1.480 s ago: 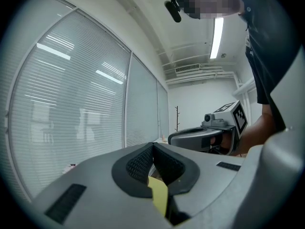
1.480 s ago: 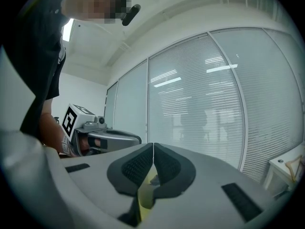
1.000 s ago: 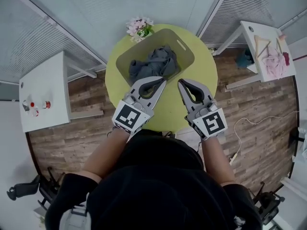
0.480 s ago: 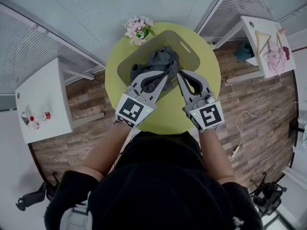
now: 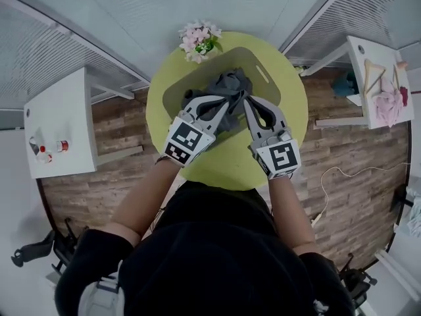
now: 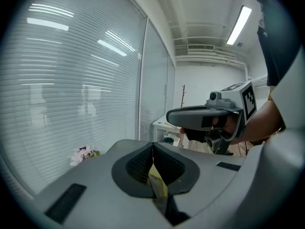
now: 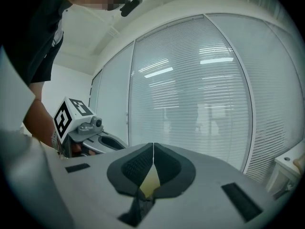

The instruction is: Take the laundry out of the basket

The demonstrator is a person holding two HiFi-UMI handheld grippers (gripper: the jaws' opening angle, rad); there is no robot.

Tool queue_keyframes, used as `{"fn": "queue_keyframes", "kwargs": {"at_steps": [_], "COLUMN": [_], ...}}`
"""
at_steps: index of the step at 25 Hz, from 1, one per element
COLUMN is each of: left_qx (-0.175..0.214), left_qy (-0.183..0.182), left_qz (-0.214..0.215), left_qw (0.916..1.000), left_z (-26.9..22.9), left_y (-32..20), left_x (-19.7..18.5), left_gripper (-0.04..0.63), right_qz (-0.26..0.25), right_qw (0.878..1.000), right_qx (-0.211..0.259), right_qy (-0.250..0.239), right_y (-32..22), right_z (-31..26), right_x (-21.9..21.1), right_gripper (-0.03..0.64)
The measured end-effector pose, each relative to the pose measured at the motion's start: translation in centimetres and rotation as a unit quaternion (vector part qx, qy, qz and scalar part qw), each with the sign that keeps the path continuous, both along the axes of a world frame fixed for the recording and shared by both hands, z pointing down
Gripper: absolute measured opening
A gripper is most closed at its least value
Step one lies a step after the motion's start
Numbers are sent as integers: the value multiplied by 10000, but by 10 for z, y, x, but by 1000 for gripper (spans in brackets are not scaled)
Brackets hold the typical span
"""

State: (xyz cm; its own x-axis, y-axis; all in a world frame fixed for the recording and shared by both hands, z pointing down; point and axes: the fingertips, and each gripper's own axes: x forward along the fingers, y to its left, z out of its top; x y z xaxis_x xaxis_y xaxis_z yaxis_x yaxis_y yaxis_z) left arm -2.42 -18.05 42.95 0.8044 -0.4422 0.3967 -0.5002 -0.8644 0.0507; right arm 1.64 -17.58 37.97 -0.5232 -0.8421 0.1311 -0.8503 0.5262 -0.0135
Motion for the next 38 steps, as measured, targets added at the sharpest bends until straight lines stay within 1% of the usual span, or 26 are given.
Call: {"fn": "queue_keyframes", "kwargs": {"at_steps": [2,5,9,13,17,22,25,29,32,36,38], "left_qx": [-225,-639,-946,-1206,-1611,-2083,-2307,-2598,-2790,-3004,-3080], "left_qy": [-225,-483,-926,-1362,-1737,-1971,-2135,-2410,-2404,-2531,-2555], "left_qz": [-46,-6,40,-83,-65,-84,-109,-82,-120,-158,-222], "left_qw": [9995,9968,9912,9833,9715,9580,9492,9351,9297,9195,9162], "left_z": [18,45,79,115,146,176,196,222,237,252,259], "left_y": [-7,-13,-20,-28,-29,-29,-32,-33,-34,-32,-34], "left_x": [1,8,17,12,7,4,4,4,6,3,2], "left_gripper": [11,12,14,31,59,109,168,220,252,273,298], "right_qz": [-47,-122,-164,-201,-230,-213,-246,-220,-236,-172,-164], "right_qw": [10000,9998,9994,9991,9989,9987,9984,9981,9978,9976,9977], "right_qx": [-27,-160,-273,-343,-392,-436,-472,-516,-571,-612,-613], "right_qy": [-19,-88,-112,-121,-105,-170,-191,-244,-225,-261,-243], "right_y": [-6,-14,-23,-29,-36,-47,-51,-57,-61,-66,-69], "right_z": [5,15,25,35,41,45,49,52,59,64,65], "right_x": [3,6,12,9,6,5,3,3,3,5,7], "right_gripper": [23,23,23,23,23,23,23,23,23,23,23]}}
